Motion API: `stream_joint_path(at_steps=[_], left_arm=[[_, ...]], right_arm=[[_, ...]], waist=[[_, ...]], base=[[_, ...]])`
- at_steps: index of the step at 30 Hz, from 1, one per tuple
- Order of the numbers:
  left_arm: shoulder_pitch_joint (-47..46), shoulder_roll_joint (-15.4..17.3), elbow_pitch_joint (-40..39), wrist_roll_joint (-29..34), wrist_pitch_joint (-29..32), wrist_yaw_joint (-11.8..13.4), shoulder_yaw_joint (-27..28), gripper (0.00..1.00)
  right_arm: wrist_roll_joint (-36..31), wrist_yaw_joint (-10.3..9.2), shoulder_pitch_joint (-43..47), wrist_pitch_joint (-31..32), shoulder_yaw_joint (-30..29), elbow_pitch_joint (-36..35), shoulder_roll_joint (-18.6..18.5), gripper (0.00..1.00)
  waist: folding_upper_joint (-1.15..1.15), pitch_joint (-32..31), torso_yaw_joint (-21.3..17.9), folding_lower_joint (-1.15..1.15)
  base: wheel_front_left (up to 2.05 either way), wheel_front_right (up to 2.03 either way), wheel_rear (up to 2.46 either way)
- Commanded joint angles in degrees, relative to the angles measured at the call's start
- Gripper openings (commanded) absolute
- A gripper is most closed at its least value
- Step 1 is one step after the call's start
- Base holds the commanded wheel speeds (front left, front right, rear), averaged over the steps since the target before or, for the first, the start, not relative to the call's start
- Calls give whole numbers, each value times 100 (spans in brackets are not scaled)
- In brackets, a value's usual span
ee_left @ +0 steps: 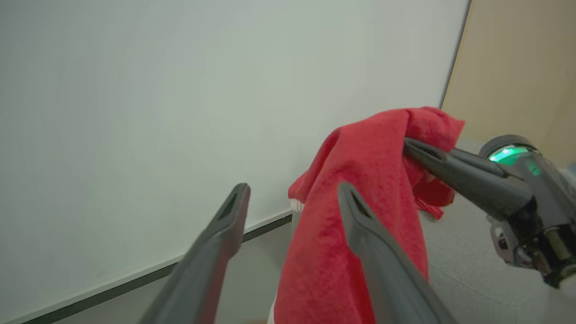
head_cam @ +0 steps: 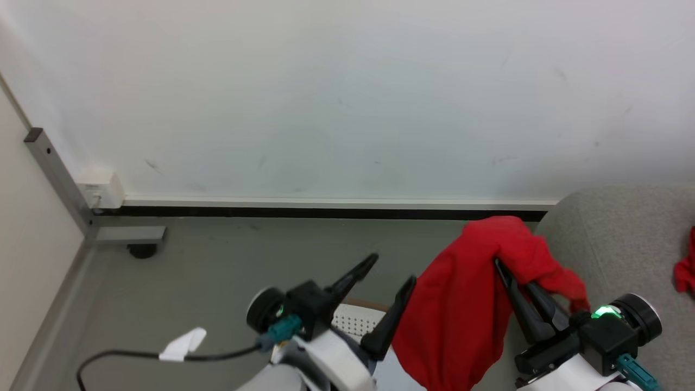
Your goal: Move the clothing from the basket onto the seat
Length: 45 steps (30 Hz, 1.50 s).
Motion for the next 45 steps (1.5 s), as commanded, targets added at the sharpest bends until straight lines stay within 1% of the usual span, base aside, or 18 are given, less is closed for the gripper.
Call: stream_joint_path(at_steps=[1, 4, 7, 14, 18, 23, 31, 35, 39, 40, 42, 45], left_arm=[[165, 54, 57, 90, -49, -50, -6, 100], [431, 94, 149, 208, -93, -195, -21, 100], [582, 67, 123, 383, -88, -334, 72, 100], [834, -132, 109, 646, -87, -574, 396, 100], [920, -248, 117, 794, -87, -699, 511, 100], [1045, -422, 107, 917, -89, -856, 549, 100], [1282, -767, 129, 1158, -89, -1058, 541, 100], [1313, -870, 140, 1269, -88, -1159, 532, 100], [1313, -939, 177, 1434, -88, -1259, 463, 100], [1313, -939, 177, 1434, -88, -1259, 463, 100], [1319, -954, 223, 1504, -88, -1317, 395, 100], [1239, -938, 272, 1553, -88, -1382, 344, 100]], right_arm=[[-27, -12, 56, -18, -32, -44, -66, 0], [-10, -12, 87, -18, -72, -76, -116, 0], [-7, -12, 138, -18, -147, -100, -160, 0], [-27, -12, 217, -18, -334, -184, -208, 0], [-30, -12, 282, -18, -502, -231, -222, 0], [-15, -12, 403, -18, -723, -307, -264, 0], [-9, -12, 764, 20, -1213, -571, -297, 0], [42, -12, 1001, 44, -1515, -757, -265, 0], [386, -12, 1080, 34, -1886, -870, -136, 0], [386, -12, 1080, 34, -1886, -870, -136, 0], [586, -12, 966, 28, -2042, -833, -108, 0], [871, -12, 639, 18, -2259, -699, -140, 0]], waist=[[0, 17, -79, 0], [0, 40, -185, 0], [0, 64, -254, 0], [0, 123, -439, 0], [0, 190, -651, 0], [0, 292, -1102, 0], [0, 483, -2086, 0], [0, 644, -2461, 0], [0, 859, -2601, 0], [0, 859, -2601, 0], [0, 1000, -2594, 0], [0, 1307, -2502, 0]], base=[[0, 0, 0], [0, 0, 0], [0, 0, 0], [0, 0, 0], [0, 0, 0], [0, 0, 0], [0, 0, 0], [0, 0, 0], [0, 0, 0], [0, 0, 0], [0, 0, 0], [0, 0, 0]])
